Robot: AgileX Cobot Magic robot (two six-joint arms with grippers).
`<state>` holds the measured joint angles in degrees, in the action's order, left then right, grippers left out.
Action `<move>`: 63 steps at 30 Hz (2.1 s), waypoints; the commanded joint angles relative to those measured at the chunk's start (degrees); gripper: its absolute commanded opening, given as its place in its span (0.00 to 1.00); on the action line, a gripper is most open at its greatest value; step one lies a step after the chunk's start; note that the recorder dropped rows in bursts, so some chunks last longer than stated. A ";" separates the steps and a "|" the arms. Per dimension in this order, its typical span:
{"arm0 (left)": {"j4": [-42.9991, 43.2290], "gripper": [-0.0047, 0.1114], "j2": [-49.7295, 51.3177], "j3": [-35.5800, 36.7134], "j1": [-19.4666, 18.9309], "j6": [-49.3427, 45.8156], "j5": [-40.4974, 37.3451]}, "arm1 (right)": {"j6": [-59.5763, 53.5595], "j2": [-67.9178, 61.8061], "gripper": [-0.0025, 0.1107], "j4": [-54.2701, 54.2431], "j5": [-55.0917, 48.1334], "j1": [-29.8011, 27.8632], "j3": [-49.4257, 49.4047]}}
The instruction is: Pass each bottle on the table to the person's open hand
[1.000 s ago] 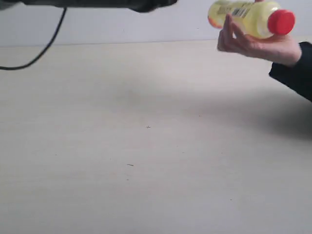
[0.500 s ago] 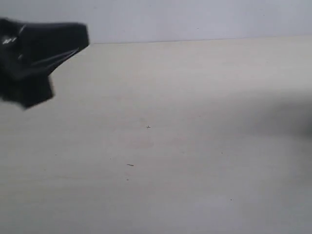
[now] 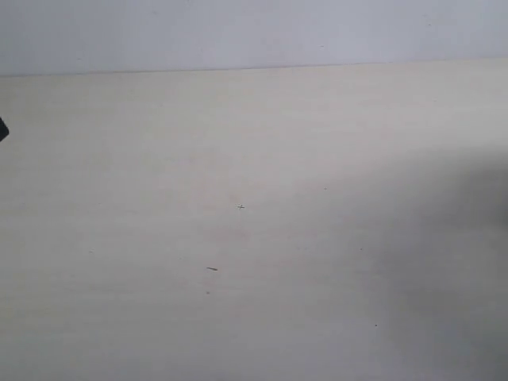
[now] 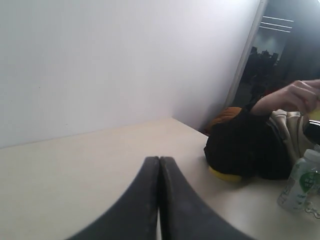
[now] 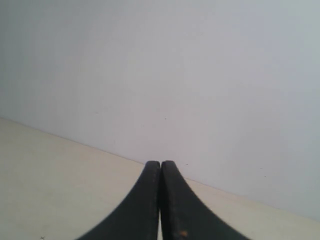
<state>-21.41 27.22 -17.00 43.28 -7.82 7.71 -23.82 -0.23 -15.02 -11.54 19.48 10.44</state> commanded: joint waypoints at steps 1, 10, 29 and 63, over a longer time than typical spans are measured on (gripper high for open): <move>-0.02 0.04 -0.56 0.26 0.29 0.34 0.87 | 0.04 0.23 0.02 0.04 0.46 -0.17 -0.12; -0.96 0.04 -2.08 0.65 -2.97 7.82 -5.47 | 0.04 0.23 0.02 0.04 0.46 -0.17 -0.12; 0.25 0.04 -22.74 17.00 -41.99 6.43 -12.26 | 0.04 0.23 0.02 0.04 0.46 -0.17 -0.12; 38.32 0.04 -27.22 17.00 -46.12 40.06 -15.75 | 0.04 0.23 0.02 0.05 0.46 -0.17 -0.12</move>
<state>15.19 0.35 0.02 -2.70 29.53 -7.92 -23.82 -0.23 -15.02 -11.54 19.48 10.44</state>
